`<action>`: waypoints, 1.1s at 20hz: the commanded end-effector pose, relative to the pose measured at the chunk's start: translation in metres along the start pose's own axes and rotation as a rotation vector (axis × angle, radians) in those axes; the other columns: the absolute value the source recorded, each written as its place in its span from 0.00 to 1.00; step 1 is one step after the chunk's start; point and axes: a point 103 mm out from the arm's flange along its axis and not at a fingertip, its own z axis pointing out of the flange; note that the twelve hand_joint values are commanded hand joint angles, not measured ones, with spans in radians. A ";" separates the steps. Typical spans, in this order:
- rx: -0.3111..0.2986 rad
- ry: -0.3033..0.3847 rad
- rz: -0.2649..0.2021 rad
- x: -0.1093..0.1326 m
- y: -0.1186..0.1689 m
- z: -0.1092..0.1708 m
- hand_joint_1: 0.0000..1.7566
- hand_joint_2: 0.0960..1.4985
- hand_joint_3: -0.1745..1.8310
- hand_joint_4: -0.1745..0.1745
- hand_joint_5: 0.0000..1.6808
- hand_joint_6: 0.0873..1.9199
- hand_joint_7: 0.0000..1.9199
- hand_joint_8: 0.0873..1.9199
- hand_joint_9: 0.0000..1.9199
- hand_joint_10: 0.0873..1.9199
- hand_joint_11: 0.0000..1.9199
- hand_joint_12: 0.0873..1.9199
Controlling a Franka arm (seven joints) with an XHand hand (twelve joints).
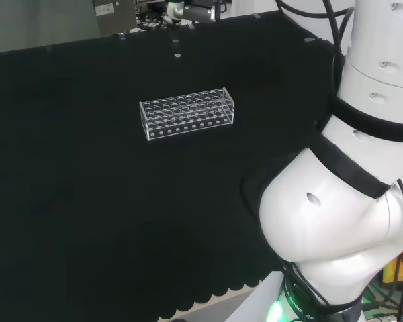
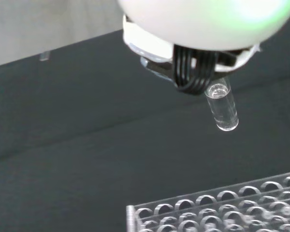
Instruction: Shake the test tube.
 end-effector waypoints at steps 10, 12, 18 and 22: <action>-0.027 -0.200 0.256 -0.147 0.003 -0.016 0.82 0.39 0.39 0.00 0.82 0.03 0.74 0.30 0.69 0.29 0.67 0.41; -0.036 -0.207 0.282 -0.160 0.002 -0.021 0.82 0.39 0.39 0.00 0.82 0.03 0.74 0.30 0.69 0.29 0.67 0.41; -0.046 -0.162 0.316 -0.175 -0.004 -0.025 0.82 0.39 0.39 0.00 0.82 0.02 0.74 0.30 0.69 0.29 0.67 0.41; -0.042 -0.114 0.300 -0.166 -0.006 -0.018 0.82 0.39 0.39 0.00 0.82 0.02 0.74 0.30 0.69 0.29 0.67 0.41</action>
